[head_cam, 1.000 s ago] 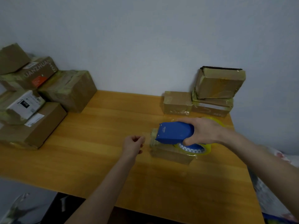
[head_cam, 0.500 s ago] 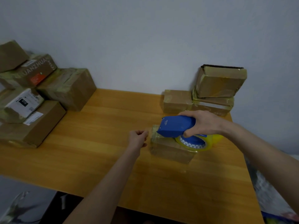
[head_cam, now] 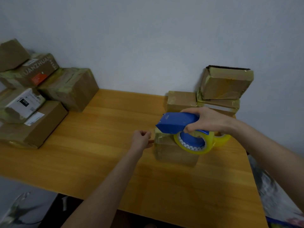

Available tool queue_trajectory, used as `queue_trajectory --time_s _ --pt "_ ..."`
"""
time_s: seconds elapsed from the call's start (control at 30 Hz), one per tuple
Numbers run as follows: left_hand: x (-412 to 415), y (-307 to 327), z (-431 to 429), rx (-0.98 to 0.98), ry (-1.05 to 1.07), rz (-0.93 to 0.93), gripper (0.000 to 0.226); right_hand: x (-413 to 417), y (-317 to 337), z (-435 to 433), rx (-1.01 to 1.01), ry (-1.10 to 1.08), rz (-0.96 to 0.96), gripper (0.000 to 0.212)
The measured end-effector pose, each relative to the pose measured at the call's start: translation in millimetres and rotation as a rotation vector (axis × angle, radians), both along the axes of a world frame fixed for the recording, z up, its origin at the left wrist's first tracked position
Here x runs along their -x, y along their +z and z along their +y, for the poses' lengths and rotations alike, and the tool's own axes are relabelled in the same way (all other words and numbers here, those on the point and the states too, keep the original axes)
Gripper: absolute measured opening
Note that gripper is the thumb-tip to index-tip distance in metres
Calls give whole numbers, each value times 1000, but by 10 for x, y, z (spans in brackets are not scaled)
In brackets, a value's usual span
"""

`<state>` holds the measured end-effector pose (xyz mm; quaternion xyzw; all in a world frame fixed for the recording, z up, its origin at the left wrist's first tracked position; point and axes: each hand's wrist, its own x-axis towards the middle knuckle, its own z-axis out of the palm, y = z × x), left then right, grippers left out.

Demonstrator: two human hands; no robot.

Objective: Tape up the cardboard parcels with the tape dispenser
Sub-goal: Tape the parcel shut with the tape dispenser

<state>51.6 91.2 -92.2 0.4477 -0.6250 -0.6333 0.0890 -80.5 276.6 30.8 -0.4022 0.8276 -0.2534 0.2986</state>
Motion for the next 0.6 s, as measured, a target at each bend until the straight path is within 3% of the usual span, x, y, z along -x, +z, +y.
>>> queue_trajectory --time_s 0.37,0.47,0.6 --pt "33 -25 3 47 -25 12 10 48 137 -160 -120 156 375 68" --pt "47 -21 26 31 -16 -6 6 122 49 -124 -207 118 347 67" --pt "54 -65 106 51 -19 -60 12 151 -82 -27 -243 67 171 67"
